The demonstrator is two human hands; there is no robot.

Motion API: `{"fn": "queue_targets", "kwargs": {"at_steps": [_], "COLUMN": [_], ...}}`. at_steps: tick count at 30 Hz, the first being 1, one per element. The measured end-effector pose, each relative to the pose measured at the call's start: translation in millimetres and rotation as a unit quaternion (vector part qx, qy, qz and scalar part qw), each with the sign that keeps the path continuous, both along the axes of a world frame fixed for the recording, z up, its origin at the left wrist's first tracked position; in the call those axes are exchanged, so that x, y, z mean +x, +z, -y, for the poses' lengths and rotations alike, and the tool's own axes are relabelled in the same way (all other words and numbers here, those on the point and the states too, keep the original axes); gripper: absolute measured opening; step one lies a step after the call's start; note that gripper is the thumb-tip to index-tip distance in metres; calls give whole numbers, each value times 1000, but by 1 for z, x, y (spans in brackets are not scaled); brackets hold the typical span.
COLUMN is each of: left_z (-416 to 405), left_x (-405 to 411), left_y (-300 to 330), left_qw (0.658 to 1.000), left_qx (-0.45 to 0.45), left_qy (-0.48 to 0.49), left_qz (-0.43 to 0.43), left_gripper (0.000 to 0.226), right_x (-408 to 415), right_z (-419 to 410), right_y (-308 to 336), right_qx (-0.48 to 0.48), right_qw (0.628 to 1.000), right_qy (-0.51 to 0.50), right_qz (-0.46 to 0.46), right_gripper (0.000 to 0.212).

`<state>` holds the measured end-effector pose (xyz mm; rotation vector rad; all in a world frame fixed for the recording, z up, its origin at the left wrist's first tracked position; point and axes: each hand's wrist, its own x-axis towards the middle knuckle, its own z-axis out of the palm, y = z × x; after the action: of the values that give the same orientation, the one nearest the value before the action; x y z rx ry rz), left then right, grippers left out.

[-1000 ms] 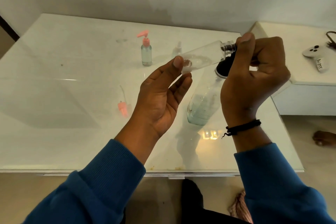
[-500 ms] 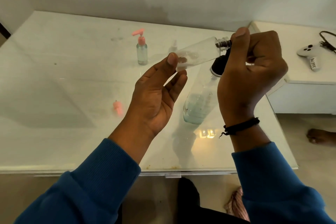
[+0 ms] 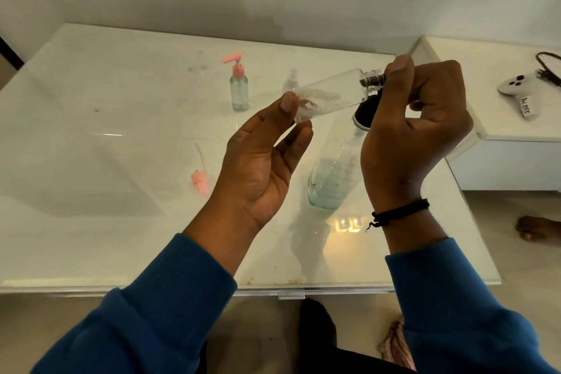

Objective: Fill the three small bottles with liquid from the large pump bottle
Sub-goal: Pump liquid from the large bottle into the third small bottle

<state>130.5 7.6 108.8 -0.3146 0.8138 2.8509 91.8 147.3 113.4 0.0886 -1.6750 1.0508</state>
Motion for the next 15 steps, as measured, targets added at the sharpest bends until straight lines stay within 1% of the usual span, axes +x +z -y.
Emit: {"fn": "queue_targets", "kwargs": {"at_steps": [3,7,11,15], "left_z": [1,0,0,-1], "left_x": [-1,0,1,0], "left_y": [1,1,0,1], "left_qw": [1000,1000,1000,1000], "left_qx": [-1,2,-4,-2], "left_qy": [-1,3,0,-2], "left_qz": [-3,-2,-5,-6], "left_gripper": [44,32,34,30], "right_x": [-1,1,0,-1], "right_z": [0,1,0,-1], "right_y": [6,-1,1,3], "right_qx": [4,-5,0,-4], "right_qw": [1000,1000,1000,1000], "right_qy": [-6,5,2,-2], "right_qz": [-2,-2,-2,-5], "right_gripper": [34,34,34,36]}}
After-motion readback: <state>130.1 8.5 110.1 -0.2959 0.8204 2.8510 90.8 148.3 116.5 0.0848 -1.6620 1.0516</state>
